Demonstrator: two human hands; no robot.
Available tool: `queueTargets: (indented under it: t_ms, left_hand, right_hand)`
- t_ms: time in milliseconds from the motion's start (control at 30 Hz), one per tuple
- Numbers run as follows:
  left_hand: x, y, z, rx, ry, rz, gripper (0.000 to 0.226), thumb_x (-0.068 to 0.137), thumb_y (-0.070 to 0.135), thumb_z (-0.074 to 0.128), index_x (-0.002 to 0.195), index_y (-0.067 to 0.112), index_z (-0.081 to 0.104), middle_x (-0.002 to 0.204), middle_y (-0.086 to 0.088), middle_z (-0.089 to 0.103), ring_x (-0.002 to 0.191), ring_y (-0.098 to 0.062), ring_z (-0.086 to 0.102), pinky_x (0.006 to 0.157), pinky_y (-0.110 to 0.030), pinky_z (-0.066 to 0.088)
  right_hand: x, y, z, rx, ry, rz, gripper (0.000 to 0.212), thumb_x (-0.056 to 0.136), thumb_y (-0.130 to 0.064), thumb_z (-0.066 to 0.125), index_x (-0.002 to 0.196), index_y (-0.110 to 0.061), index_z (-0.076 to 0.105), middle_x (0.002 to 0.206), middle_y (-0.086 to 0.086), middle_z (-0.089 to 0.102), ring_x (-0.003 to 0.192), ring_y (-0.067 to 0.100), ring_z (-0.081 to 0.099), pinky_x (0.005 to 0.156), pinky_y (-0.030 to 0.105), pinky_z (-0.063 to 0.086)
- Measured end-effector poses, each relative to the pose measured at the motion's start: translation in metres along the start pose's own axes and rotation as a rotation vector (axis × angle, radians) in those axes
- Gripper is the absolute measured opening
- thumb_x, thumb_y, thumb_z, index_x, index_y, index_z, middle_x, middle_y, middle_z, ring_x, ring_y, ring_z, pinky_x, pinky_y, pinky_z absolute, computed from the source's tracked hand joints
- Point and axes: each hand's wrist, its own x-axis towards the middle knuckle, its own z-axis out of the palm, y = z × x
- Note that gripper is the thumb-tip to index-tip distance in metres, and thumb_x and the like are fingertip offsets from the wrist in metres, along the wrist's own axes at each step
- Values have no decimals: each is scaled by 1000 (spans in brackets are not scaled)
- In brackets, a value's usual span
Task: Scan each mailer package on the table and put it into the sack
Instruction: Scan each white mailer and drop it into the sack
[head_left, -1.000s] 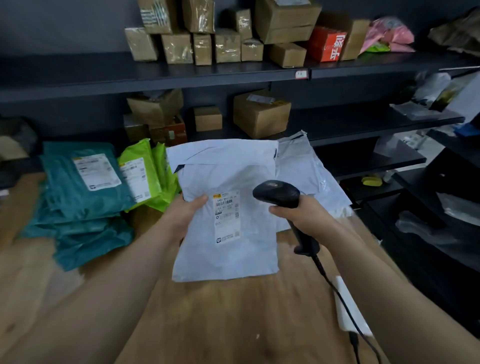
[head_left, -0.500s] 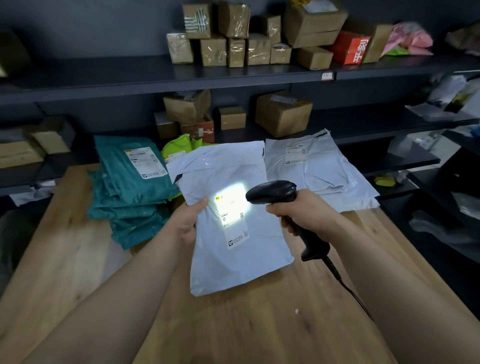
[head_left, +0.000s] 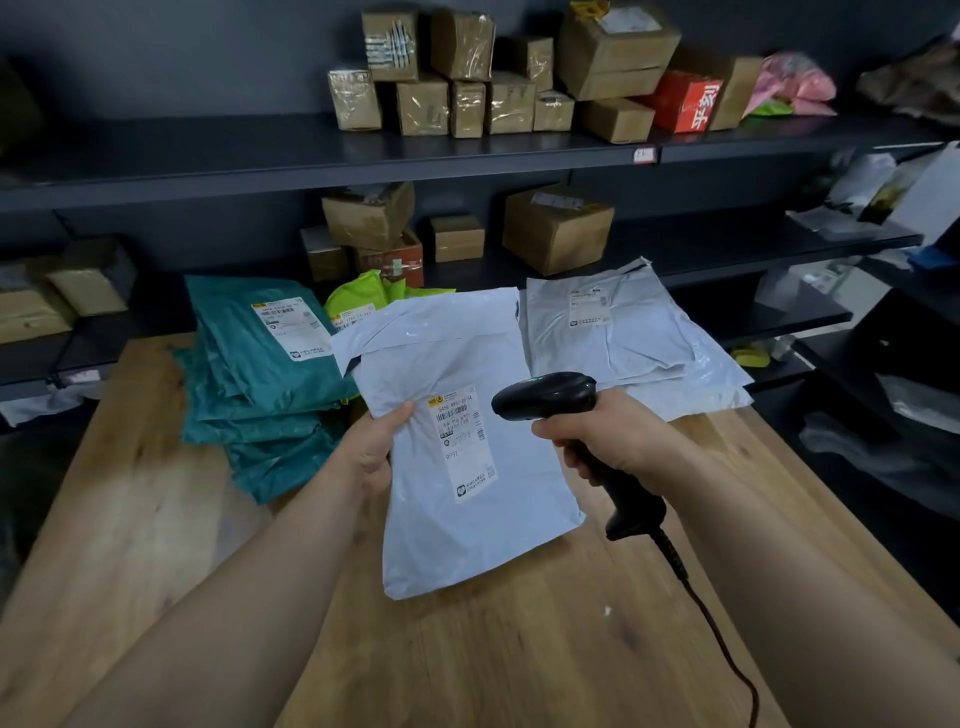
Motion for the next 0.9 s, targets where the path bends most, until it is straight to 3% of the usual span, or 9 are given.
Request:
queueTargets:
  t_ms: [300, 400, 500, 600, 700, 800, 900]
  left_hand:
    - [-10, 5, -3, -16, -13, -6, 30, 95, 17, 58, 123, 6, 60, 115, -16, 67, 99, -28, 66, 77, -38, 54]
    - [-22, 8, -11, -26, 2, 4, 36, 93, 18, 60, 127, 6, 59, 119, -19, 66, 108, -32, 64, 84, -42, 54]
    - [-48, 9, -25, -46, 42, 34, 33, 92, 18, 61, 122, 4, 62, 115, -18, 68, 99, -29, 68, 76, -39, 57]
    - [-80, 10, -44, -80, 112, 73, 30, 93, 15, 59, 121, 4, 62, 112, -17, 69, 88, -25, 71, 70, -35, 60]
    - [-117, 7, -67, -113, 239, 110, 36, 94, 16, 58, 127, 1, 58, 118, -19, 66, 93, -26, 68, 72, -32, 60]
    - [-161, 6, -93, -158, 332, 133, 34, 95, 15, 55, 124, -2, 58, 108, -12, 68, 85, -22, 68, 69, -29, 59]
    - [-205, 6, -127, -208, 403, 194, 34, 97, 12, 52, 127, -2, 55, 112, -11, 67, 88, -24, 67, 73, -32, 58]
  right_hand:
    - [1, 2, -1, 7, -11, -66, 15, 86, -26, 71, 87, -12, 67, 68, 4, 64, 54, 15, 57, 57, 27, 50]
    - [8, 11, 3, 71, -19, -100, 16, 87, -27, 72, 97, -15, 69, 78, 5, 67, 63, 16, 62, 63, 30, 52]
    - [14, 16, 15, 170, -46, -113, 23, 85, -29, 73, 103, -15, 69, 92, 7, 69, 79, 19, 69, 67, 31, 55]
    - [23, 24, 33, 146, -79, -118, 21, 83, -32, 75, 93, -14, 71, 89, 5, 70, 81, 18, 65, 74, 29, 52]
    - [29, 31, 61, 113, -119, -132, 28, 71, -45, 81, 84, -21, 75, 80, -4, 73, 75, 12, 67, 73, 27, 50]
    - [25, 34, 99, 220, -294, -106, 23, 79, -32, 78, 90, -14, 72, 77, -1, 69, 74, 15, 65, 69, 26, 48]
    - [11, 30, 145, 284, -479, -35, 30, 82, -30, 76, 104, -10, 71, 94, 7, 72, 93, 26, 68, 88, 41, 55]
